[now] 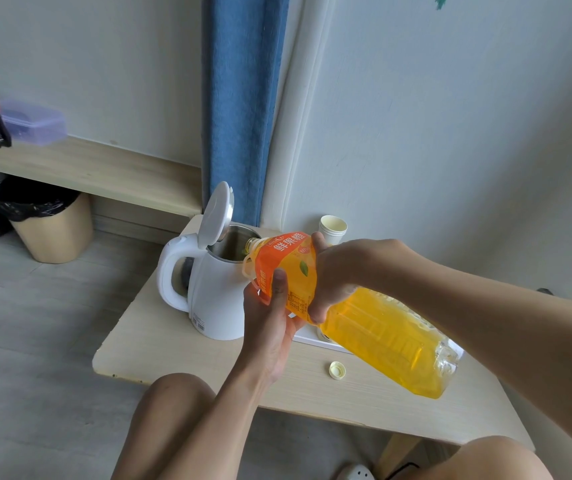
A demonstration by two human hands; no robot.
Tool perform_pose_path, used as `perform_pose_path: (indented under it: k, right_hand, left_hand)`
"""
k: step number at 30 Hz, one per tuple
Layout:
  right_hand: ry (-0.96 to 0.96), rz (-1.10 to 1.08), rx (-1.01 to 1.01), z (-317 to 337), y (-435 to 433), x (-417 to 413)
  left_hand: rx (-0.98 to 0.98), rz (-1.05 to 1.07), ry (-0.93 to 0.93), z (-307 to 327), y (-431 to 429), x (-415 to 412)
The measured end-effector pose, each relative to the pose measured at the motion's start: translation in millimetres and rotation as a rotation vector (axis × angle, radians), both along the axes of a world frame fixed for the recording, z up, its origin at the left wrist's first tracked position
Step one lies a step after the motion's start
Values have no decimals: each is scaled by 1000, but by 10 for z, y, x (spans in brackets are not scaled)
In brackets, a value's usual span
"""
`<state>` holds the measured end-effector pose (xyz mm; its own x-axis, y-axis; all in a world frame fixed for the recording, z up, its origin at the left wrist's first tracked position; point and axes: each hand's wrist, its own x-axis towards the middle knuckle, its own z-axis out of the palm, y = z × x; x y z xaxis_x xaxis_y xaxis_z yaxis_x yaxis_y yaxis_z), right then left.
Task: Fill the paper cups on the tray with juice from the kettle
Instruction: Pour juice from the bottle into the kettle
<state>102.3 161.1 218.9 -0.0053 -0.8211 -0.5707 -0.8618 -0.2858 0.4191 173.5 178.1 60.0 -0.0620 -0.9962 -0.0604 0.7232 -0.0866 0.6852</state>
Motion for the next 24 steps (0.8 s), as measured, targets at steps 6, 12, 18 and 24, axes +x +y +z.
perform_pose_path:
  k: [6,12,18,24]
  right_hand:
    - [-40,-33,-44,27,44,21]
    - [-37,-51,-33,30,45,20]
    - [-22,-46,-30,24,37,21]
    - [-8,-31,-12,56,49,39]
  left_hand:
    - [15,9,3,11,1,-2]
    - [15,8,9,22,6,-7]
    - [27,9,14,20,2,-7]
    - [22,16,18,30,8,-9]
